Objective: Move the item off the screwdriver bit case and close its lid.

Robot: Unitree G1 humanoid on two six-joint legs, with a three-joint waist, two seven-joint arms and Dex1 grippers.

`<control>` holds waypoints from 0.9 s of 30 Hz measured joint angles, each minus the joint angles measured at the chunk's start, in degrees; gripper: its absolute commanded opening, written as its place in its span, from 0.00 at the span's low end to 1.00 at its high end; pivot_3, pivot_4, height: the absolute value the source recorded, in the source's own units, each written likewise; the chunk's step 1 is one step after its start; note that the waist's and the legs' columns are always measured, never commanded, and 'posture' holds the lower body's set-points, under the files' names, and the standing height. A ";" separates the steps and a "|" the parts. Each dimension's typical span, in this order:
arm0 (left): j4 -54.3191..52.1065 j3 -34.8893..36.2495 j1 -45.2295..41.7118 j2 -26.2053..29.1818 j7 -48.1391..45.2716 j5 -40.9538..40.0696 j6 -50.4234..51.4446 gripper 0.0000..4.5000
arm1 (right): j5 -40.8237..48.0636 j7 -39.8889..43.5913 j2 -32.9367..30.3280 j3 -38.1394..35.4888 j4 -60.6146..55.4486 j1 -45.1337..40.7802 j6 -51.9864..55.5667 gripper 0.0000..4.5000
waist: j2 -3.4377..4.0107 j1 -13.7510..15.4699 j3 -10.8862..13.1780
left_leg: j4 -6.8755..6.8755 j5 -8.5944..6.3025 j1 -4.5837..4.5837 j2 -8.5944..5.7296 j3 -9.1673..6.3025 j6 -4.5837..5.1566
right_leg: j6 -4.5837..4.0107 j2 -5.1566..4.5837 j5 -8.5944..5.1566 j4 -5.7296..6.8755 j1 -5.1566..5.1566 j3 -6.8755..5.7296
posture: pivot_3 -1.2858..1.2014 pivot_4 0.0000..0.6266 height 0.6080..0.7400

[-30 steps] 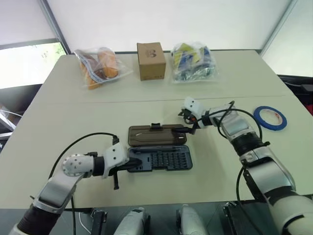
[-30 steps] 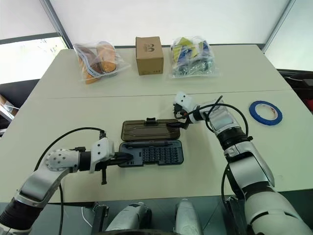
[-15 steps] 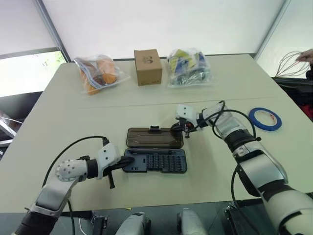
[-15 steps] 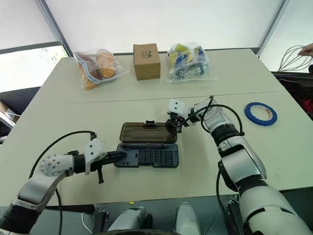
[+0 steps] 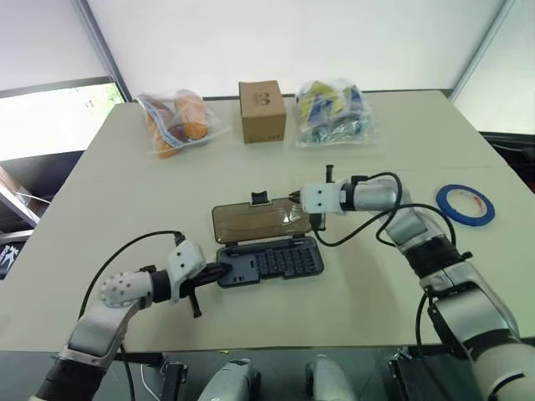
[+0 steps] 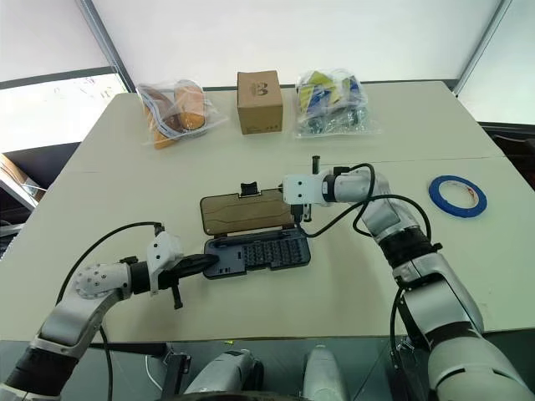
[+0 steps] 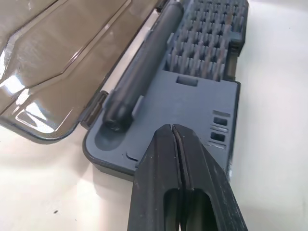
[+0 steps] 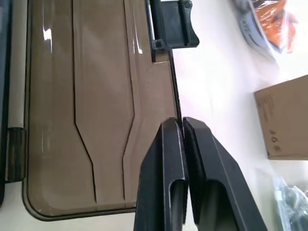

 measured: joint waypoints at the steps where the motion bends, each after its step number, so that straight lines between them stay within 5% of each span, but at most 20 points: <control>1: -0.17 0.61 -0.42 -0.50 0.07 -1.87 2.32 0.00 | -0.08 -0.09 -0.09 -0.15 -1.67 0.58 1.21 0.01 | -0.01 0.00 0.01 | 0.00 0.00 0.00 0.00 0.00 0.00 | 0.00 0.00 0.00 -0.01 0.01 0.00 | 0.52 0.24 1.00; 7: -1.50 12.76 -4.81 -1.17 2.08 -30.54 31.62 0.00 | -1.01 -1.55 -0.11 -0.40 -5.71 1.93 5.69 0.01 | -0.57 -0.50 0.62 | 0.07 0.03 -0.39 0.09 -0.03 -0.05 | 0.00 0.08 0.00 0.09 -0.35 -0.01 | 0.52 0.24 1.00; 12: 0.51 25.05 -12.80 -0.49 8.37 -44.75 39.85 0.00 | -1.86 -2.17 -0.20 -0.41 -5.82 2.18 6.65 0.01 | -0.59 -1.56 0.63 | 0.21 0.07 -0.91 0.06 -0.03 -0.11 | 0.01 0.03 0.01 0.17 -0.86 -0.08 | 0.52 0.24 1.00; 15: 6.61 27.42 -18.78 -3.36 14.91 -42.20 35.62 0.00 | -2.42 -2.72 -0.41 -0.43 -6.13 2.41 7.48 0.01 | -0.64 -1.49 0.66 | 0.23 0.09 -0.91 0.06 -0.03 -0.14 | 0.00 0.03 0.01 0.16 -0.84 -0.17 | 0.52 0.24 1.00; 20: 28.45 17.71 -29.86 -6.29 20.63 -18.39 14.56 0.00 | -2.94 -3.57 -0.07 -0.46 -7.23 2.61 8.94 0.01 | -0.67 -1.27 0.66 | 0.27 0.12 -0.93 -0.04 -0.02 -0.19 | 0.01 -0.02 0.02 0.09 -0.78 -0.26 | 0.52 0.24 1.00; 27: 54.25 9.45 -41.01 -11.00 7.70 -6.61 1.84 0.00 | -2.97 -3.73 0.29 -0.46 -8.83 2.57 10.73 0.01 | -0.90 -1.82 0.80 | 0.28 0.12 -1.27 -0.05 -0.01 -0.18 | 0.02 -0.11 0.02 0.27 -1.25 -0.32 | 0.52 0.24 1.00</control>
